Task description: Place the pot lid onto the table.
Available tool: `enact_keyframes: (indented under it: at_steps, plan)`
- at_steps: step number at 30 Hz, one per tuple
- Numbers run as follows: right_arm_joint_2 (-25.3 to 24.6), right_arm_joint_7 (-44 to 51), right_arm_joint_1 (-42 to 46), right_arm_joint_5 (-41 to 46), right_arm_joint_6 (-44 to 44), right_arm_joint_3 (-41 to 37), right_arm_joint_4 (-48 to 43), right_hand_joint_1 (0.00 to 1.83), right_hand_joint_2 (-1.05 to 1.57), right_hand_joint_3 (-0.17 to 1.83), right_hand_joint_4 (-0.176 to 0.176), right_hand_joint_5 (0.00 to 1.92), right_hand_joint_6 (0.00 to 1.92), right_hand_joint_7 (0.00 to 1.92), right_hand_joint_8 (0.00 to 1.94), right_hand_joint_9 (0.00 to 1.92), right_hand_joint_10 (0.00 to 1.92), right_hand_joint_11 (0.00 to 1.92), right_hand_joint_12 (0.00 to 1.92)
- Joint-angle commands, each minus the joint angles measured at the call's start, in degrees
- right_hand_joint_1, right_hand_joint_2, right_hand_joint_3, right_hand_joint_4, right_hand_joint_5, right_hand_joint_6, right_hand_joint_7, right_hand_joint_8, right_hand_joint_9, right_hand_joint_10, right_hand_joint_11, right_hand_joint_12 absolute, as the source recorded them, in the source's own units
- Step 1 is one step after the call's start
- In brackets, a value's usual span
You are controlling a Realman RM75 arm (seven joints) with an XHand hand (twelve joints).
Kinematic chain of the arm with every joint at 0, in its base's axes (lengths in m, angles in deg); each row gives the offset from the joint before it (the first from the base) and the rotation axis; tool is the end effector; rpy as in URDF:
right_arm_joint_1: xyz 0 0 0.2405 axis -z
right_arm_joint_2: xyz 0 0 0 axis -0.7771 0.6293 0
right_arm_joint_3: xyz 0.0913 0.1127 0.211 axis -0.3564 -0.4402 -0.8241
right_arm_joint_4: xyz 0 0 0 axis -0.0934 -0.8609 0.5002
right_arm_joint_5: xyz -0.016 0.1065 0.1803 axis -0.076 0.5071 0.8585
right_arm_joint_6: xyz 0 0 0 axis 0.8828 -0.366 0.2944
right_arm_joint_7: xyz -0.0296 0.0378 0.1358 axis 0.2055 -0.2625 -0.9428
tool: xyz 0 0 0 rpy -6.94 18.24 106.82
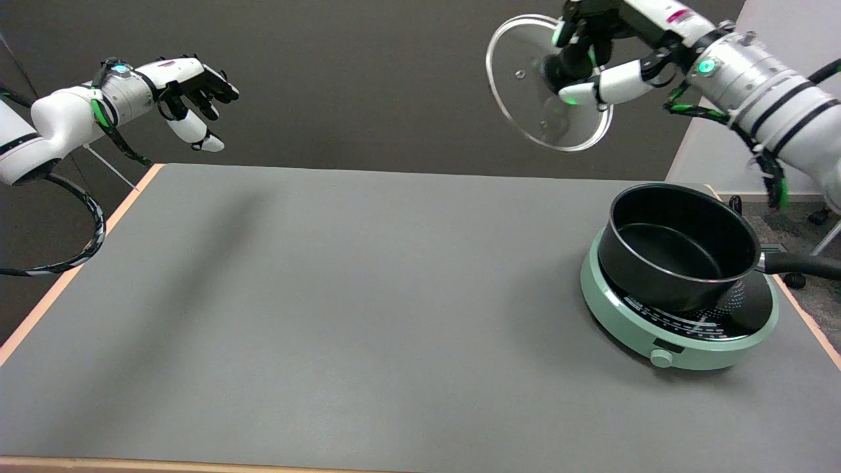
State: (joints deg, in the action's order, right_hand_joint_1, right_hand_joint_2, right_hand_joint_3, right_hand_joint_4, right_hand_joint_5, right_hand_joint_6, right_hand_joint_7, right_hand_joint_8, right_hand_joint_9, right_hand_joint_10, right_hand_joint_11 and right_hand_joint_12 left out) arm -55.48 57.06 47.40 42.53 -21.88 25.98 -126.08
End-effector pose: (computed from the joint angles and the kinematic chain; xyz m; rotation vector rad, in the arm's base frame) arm -0.0249 -0.3498 0.4312 1.6874 -0.1999 0.5262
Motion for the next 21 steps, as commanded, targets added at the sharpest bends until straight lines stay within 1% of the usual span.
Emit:
enact_keyframes:
  at_steps: [1,3,7,12,15,21]
  plan:
    - [-9.5,1.0,-32.9,-1.7,13.0,31.2,10.4,1.37,0.78,0.75,0.176,0.7,1.29,0.93,1.33,0.81,1.67,0.65,1.68]
    - [-11.5,1.0,-36.5,-1.7,13.4,34.5,11.3,1.37,0.78,0.75,0.176,0.7,1.28,0.93,1.33,0.81,1.67,0.64,1.69]
    - [-14.0,1.1,-40.9,-1.9,15.1,37.5,12.4,1.37,0.77,0.76,0.176,0.71,1.29,0.93,1.33,0.81,1.67,0.64,1.69]
    - [-16.7,1.1,-41.9,-1.8,15.5,38.2,12.0,1.37,0.77,0.76,0.176,0.71,1.28,0.93,1.33,0.81,1.67,0.64,1.69]
    - [-17.3,0.5,-41.6,-0.4,15.1,37.8,12.0,1.37,0.77,0.76,0.176,0.71,1.28,0.93,1.33,0.81,1.67,0.64,1.69]
    - [-17.2,0.5,-40.9,10.5,15.5,37.7,13.6,1.37,0.77,0.76,0.176,0.71,1.28,0.93,1.33,0.81,1.67,0.64,1.68]
